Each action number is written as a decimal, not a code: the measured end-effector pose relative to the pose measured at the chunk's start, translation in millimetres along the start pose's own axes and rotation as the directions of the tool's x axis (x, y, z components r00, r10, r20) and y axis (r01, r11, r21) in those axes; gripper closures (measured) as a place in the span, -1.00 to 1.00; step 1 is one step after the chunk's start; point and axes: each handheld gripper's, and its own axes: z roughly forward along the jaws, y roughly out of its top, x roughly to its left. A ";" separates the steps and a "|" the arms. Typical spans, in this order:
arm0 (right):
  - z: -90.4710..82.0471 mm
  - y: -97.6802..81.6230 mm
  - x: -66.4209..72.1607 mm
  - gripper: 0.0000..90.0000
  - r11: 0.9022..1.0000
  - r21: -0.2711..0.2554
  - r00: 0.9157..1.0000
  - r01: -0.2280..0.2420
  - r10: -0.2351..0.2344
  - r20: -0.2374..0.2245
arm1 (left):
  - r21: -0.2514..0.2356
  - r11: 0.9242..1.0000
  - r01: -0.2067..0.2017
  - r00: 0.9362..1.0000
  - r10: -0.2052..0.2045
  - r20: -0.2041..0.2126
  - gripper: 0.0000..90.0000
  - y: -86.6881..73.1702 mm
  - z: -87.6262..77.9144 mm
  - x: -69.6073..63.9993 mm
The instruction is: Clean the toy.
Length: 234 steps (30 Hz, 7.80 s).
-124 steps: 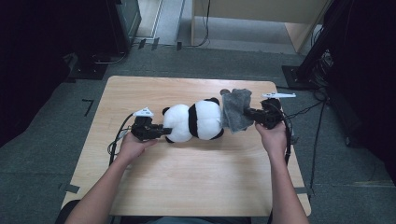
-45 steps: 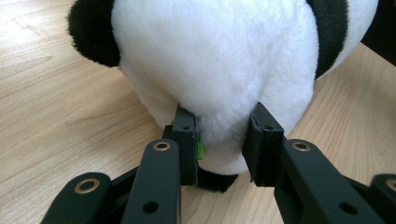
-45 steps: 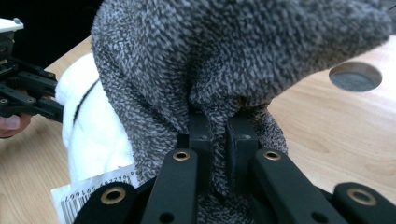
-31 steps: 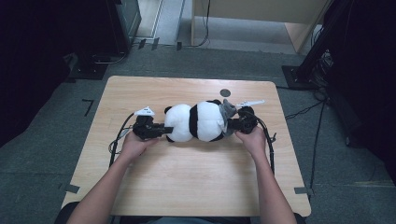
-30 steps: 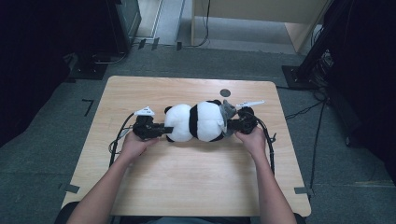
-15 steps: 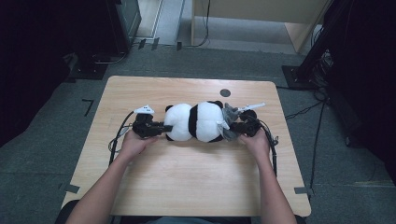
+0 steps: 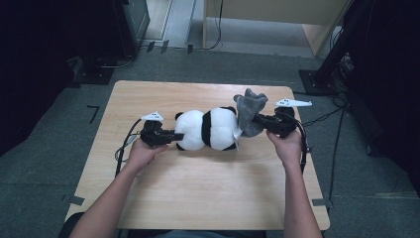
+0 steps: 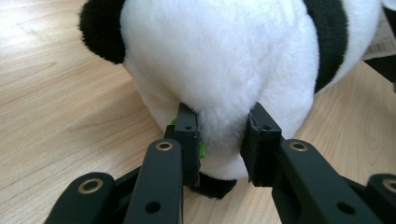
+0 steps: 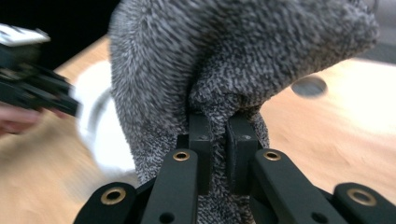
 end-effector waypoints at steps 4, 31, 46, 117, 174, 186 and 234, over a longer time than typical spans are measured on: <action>-8.0 12.3 17.1 0.87 0.999 -0.022 0.998 0.028 -0.029 -0.061 | -0.005 1.000 0.000 1.000 0.000 0.022 0.59 -1.2 -3.6 -3.4; 67.6 12.4 10.6 0.87 0.998 0.069 1.000 -0.008 0.010 -0.027 | -0.062 0.992 -0.106 0.993 0.103 -0.054 -0.19 -13.4 5.3 -10.8; 49.0 18.2 19.6 0.86 0.998 -0.036 0.995 -0.053 0.050 -0.088 | -0.098 0.992 -0.074 0.992 0.064 -0.106 0.40 -9.5 21.8 -14.7; 29.3 0.1 82.4 0.89 0.996 -0.076 0.993 0.040 -0.048 -0.111 | -0.020 0.992 -0.121 0.992 0.122 0.032 0.75 -7.0 2.2 -23.0; 39.9 -47.6 -4.8 0.90 0.993 0.052 0.965 -0.107 0.091 0.247 | 0.029 0.994 -0.107 0.994 0.107 0.004 0.74 -9.2 -0.7 -15.2; 1.0 -18.0 19.1 0.90 0.994 -0.109 0.990 -0.013 0.028 0.142 | 0.017 0.983 -0.182 0.977 0.178 0.118 0.77 -10.4 -4.9 -20.7; 84.8 11.4 26.7 0.92 0.989 0.143 0.994 0.030 -0.044 0.096 | 0.020 0.970 -0.242 0.968 0.242 -0.070 0.63 13.3 8.7 -17.0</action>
